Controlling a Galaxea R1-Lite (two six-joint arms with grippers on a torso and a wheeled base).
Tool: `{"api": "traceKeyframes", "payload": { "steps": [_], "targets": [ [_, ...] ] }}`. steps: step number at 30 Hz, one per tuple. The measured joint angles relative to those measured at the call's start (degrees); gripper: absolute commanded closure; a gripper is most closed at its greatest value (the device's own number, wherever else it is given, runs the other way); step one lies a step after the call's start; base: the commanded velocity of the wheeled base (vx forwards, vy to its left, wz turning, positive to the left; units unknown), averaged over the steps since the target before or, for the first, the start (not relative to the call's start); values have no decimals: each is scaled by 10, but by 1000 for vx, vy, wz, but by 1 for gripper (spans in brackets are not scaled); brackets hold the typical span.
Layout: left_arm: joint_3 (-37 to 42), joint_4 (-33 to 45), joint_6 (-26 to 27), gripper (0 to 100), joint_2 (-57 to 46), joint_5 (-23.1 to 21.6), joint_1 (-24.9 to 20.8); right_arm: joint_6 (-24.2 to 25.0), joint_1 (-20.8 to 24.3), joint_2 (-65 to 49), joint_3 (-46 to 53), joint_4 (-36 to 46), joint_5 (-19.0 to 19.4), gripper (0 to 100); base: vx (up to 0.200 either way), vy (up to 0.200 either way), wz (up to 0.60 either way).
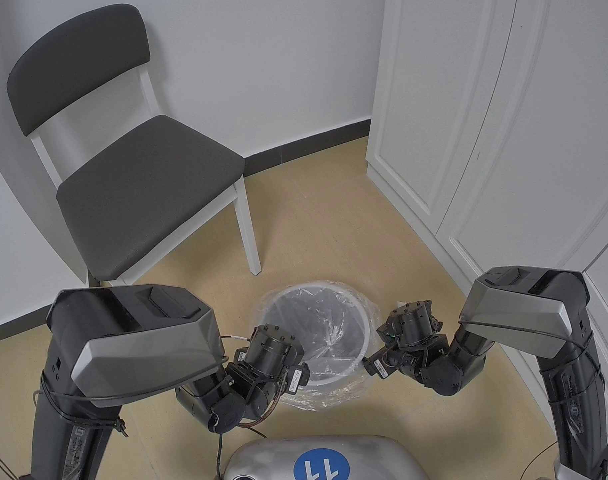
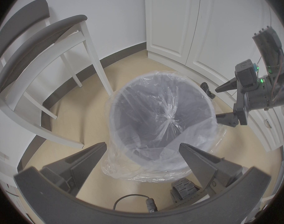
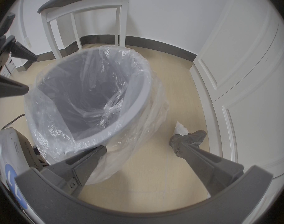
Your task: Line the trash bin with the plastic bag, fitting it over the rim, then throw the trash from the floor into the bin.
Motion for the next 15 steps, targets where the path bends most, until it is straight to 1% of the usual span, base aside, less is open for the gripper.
{"api": "traceKeyframes", "payload": {
  "steps": [8, 11, 15],
  "targets": [
    [-26, 0, 0, 0, 3, 10, 10, 16, 0, 15, -30, -15, 1, 0, 0, 0, 0],
    [-33, 0, 1, 0, 3, 10, 14, 20, 0, 25, -49, -33, 1, 0, 0, 0, 0],
    [-38, 0, 0, 0, 3, 10, 16, 21, -6, 38, -84, -36, 5, 0, 0, 0, 0]
  ]
}}
